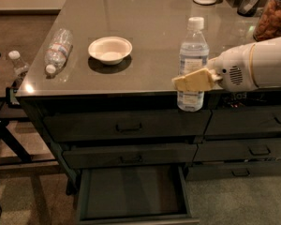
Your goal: Place blue plastic bottle into bottom drawer
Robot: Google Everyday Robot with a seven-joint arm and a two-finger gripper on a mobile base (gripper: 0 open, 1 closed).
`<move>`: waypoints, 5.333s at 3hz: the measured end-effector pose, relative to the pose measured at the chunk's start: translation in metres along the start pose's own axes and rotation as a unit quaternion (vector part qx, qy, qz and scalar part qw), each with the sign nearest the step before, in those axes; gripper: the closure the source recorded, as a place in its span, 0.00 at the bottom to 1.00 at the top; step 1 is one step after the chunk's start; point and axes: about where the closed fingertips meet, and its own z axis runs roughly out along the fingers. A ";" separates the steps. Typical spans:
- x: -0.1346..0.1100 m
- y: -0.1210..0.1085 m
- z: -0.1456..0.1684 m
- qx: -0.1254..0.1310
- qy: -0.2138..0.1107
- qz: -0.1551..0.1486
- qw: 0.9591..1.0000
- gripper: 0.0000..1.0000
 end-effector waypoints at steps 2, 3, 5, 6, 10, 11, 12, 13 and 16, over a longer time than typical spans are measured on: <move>0.091 0.046 0.028 -0.036 0.115 0.013 0.993 1.00; 0.160 0.062 0.050 -0.046 0.176 0.042 0.982 1.00; 0.183 0.059 0.073 -0.051 0.171 0.073 0.981 1.00; 0.220 0.048 0.113 -0.040 0.181 0.102 0.977 1.00; 0.307 0.058 0.205 -0.039 0.169 0.228 0.958 1.00; 0.338 0.061 0.236 -0.046 0.165 0.276 0.946 1.00; 0.338 0.061 0.236 -0.046 0.165 0.276 0.946 1.00; 0.344 0.062 0.243 -0.056 0.165 0.285 0.942 1.00; 0.375 0.045 0.284 -0.076 0.121 0.348 0.926 1.00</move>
Offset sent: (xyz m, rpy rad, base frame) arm -0.1131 0.0247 -0.1703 -0.1975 0.3903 0.1131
